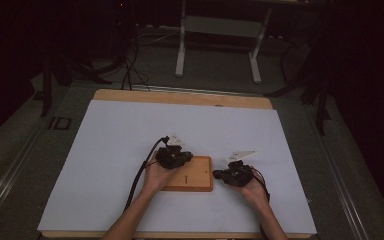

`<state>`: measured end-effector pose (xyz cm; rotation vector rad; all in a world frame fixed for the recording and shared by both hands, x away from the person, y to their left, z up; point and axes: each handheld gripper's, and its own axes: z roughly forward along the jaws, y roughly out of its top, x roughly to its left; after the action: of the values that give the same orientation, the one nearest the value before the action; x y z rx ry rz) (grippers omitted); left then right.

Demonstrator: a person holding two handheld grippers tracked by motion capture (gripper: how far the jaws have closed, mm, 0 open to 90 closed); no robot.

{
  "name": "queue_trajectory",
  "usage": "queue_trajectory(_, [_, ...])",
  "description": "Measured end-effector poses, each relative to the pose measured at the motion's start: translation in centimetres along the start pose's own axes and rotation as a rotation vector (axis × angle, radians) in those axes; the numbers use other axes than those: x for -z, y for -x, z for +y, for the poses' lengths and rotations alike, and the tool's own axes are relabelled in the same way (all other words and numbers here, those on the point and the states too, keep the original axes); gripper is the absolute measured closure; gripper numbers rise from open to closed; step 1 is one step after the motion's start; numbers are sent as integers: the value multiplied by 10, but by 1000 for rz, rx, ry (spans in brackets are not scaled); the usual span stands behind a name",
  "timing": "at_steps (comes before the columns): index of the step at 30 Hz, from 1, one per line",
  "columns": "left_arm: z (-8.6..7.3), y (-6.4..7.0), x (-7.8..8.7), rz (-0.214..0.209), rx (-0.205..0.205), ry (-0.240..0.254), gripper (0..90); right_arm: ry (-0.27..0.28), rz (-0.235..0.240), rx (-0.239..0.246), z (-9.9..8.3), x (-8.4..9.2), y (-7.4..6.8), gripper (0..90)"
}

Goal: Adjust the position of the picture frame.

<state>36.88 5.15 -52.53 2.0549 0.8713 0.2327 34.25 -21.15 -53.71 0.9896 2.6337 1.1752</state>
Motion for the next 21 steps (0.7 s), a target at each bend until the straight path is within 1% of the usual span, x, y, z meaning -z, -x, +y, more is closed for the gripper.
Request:
queue_trajectory(3, [0, 0, 0, -9, -6, 1, 832, 3, -5, -3, 0, 1, 1, 864])
queue_trajectory(7, [-1, -2, 0, -31, 16, 3, 819, 5, -9, 2, 0, 1, 1, 852])
queue_trajectory(8, [-1, -3, 1, -45, 20, 5, 807, 4, -12, 5, 0, 1, 0, 849])
queue_trajectory(9, [-1, -3, 1, -50, 25, 11, 768, 4, -14, 7, 0, 1, 0, 842])
queue_trajectory(11, [-1, -3, 4, -45, 17, 9, 723, 6, -22, 9, 0, 1, 1, 833])
queue_trajectory(14, [-2, -4, 8, -43, 16, 10, 651, 18, -30, 5, 0, 3, 2, 817])
queue_trajectory(16, [-3, -4, 10, -38, 13, 9, 624, 24, -35, 2, 0, 3, 3, 811])
queue_trajectory(18, [-5, -6, 15, -30, 20, 14, 595, 27, -37, 0, 0, 4, 3, 807])
queue_trajectory(21, [-8, -8, 19, -18, 22, 17, 577, 33, -37, 1, 0, 4, 3, 801])
